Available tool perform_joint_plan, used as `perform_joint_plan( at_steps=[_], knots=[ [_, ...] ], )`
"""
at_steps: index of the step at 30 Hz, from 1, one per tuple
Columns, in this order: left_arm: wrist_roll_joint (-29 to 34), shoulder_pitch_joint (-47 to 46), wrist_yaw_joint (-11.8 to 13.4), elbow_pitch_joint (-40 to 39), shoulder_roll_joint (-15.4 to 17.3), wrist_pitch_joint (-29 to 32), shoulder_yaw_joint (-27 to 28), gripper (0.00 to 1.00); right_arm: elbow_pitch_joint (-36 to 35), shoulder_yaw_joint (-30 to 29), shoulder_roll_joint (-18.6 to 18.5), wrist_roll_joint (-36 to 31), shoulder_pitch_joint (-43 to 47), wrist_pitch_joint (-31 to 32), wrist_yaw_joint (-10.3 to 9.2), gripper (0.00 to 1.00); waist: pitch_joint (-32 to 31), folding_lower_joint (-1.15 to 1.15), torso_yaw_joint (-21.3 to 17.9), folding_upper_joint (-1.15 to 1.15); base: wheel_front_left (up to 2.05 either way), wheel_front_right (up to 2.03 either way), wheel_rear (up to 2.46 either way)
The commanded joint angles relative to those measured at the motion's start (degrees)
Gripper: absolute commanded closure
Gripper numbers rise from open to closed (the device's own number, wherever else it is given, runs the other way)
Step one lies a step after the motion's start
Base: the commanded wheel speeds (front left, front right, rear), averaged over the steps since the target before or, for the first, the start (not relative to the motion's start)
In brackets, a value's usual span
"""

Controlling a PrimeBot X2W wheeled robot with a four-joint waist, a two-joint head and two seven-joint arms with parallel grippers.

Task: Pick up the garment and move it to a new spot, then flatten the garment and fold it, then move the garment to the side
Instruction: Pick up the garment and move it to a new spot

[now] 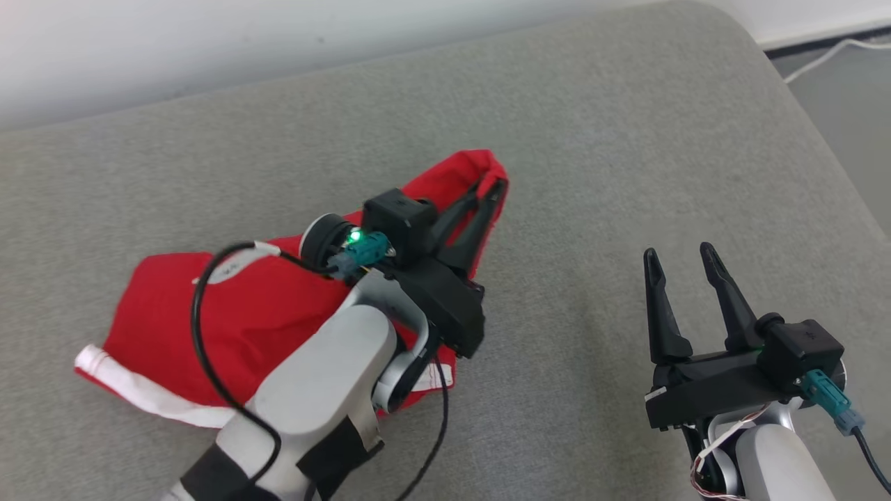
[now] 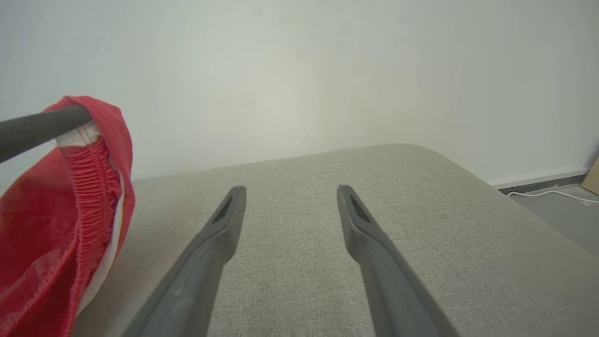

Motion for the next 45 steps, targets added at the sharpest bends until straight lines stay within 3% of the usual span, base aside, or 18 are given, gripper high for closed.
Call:
perform_joint_plan(
  at_steps=[1, 5, 6, 7, 13, 18, 31, 39, 45],
  knots=[
    [-1.33, -1.19, 0.20, 1.91, 0.24, -1.02, -0.63, 1.00, 0.40, 0.20, 0.36, 0.45, -0.54, -0.47, 0.02, 0.00, 2.78, 0.00, -2.87, -0.01, 0.00, 0.00, 0.00],
    [-6.57, -3.70, 0.38, 8.31, 0.14, -4.02, -3.46, 1.00, 1.41, 0.54, 0.75, 0.60, -1.21, -1.09, 0.02, 0.00, 3.42, 0.00, -3.18, -0.01, 0.00, 0.00, 0.00],
    [-7.40, -4.16, 0.50, 9.19, 0.17, -4.76, -4.14, 0.82, 1.70, 0.52, 0.78, 0.61, -1.17, -1.28, 0.02, 0.00, 3.44, 0.00, -3.07, -0.01, 0.00, 0.00, 0.00],
    [-8.10, -4.61, 0.77, 9.93, 0.18, -5.50, -4.99, 0.00, 2.03, 0.48, 0.78, 0.62, -1.12, -1.38, 0.02, 0.00, 3.35, 0.00, -2.81, -0.01, 0.00, 0.00, 0.00],
    [-11.22, -5.04, 1.37, 10.76, 0.17, -8.26, -8.70, 0.00, 2.72, -0.20, 0.51, 0.23, -1.01, -1.63, 0.02, 0.00, 2.17, 0.00, -0.17, -0.01, 0.00, 0.00, 0.00],
    [-9.24, -3.05, 2.94, 9.62, 0.39, -8.99, -7.19, 0.00, 2.32, -0.48, 0.06, -0.11, -0.20, -1.20, 0.02, 0.00, 0.54, 0.00, 2.78, -0.01, 0.00, 0.00, 0.00],
    [1.14, 10.81, 7.52, -4.83, 9.25, -9.07, 13.09, 0.00, 0.42, -1.04, -0.66, -0.82, 2.43, 0.79, 0.02, 0.00, -3.72, 0.00, 9.67, -0.01, 0.00, 0.00, 0.00],
    [4.27, 20.17, 8.43, -9.35, 11.92, -8.98, 24.29, 0.00, -0.38, -0.90, -0.82, -1.07, 4.34, 2.10, 0.02, 0.00, -6.34, 0.00, 11.76, -0.01, 0.00, 0.00, 0.00],
    [8.07, 28.90, 9.44, -13.65, 14.50, -8.98, 29.63, 0.00, -1.06, -0.25, -1.04, -1.20, 6.38, 3.04, 0.02, 0.00, -8.96, 0.00, 12.50, -0.01, 0.00, 0.00, 0.00]
  ],
)
